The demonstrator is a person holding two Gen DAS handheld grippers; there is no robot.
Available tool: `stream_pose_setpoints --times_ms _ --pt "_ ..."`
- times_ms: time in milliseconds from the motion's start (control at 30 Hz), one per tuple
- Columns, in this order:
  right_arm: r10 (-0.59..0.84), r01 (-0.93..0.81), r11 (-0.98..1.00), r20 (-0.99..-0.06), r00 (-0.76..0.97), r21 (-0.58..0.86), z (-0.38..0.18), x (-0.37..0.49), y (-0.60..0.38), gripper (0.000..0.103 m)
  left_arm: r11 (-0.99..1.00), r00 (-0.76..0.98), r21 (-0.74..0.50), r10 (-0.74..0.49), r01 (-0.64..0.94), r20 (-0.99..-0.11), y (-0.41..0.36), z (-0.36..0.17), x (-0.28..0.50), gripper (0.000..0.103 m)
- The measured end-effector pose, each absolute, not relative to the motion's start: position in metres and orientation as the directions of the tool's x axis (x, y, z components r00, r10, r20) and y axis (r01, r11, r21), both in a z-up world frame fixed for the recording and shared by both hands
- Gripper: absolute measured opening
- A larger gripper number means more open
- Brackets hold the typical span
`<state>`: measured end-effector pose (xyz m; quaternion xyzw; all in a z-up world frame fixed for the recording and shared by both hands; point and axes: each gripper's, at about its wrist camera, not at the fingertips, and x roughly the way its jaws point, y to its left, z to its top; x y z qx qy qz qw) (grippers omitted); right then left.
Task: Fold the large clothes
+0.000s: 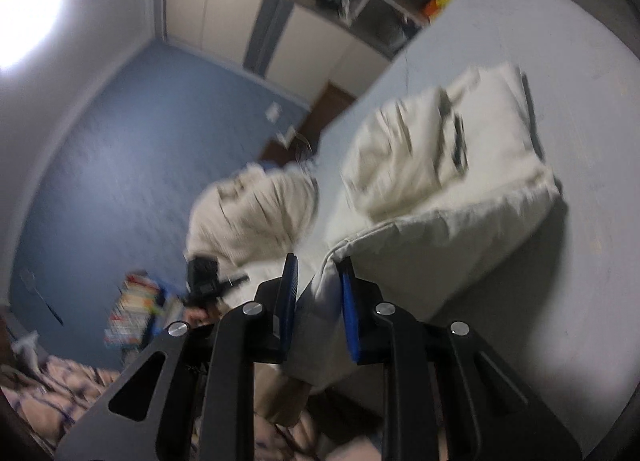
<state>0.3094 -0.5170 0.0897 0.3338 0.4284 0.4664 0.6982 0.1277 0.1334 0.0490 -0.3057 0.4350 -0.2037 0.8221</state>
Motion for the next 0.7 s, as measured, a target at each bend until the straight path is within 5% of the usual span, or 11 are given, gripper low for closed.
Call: stream_pose_setpoints --times_ms 267,333,400,500,633,667,700 --pt "0.924 -0.340 0.276 -0.151 0.352 0.899 0.103 0.365 -0.513 0.014 0.715 0.594 -0.696 -0.588 0.065 -0.549 0.151 0.077 0.168 0.008" --pt "0.914 -0.335 0.256 -0.114 0.389 0.907 0.105 0.381 -0.513 0.000 0.714 0.597 -0.696 -0.589 0.070 -0.544 0.155 0.084 0.180 0.008" --pt "0.899 -0.326 0.230 -0.072 0.433 0.917 0.109 0.401 -0.517 0.000 0.707 0.595 -0.703 -0.598 0.075 -0.537 0.157 0.087 0.197 0.008" --pt "0.890 -0.293 0.275 -0.127 0.439 0.916 0.108 0.427 -0.511 0.000 0.703 0.583 -0.708 -0.603 0.065 -0.545 0.154 0.084 0.219 0.008" --pt "0.863 -0.209 0.449 -0.362 0.353 0.869 0.088 0.429 -0.506 0.006 0.705 0.552 -0.704 -0.622 0.085 -0.556 0.140 0.082 0.227 0.008" --pt "0.853 -0.213 0.483 -0.401 0.335 0.849 0.084 0.423 -0.508 0.010 0.713 0.539 -0.694 -0.625 0.099 -0.565 0.134 0.082 0.222 0.008" --pt "0.837 -0.211 0.520 -0.446 0.316 0.828 0.078 0.415 -0.514 0.031 0.715 0.532 -0.691 -0.628 0.108 -0.567 0.131 0.081 0.219 0.008"
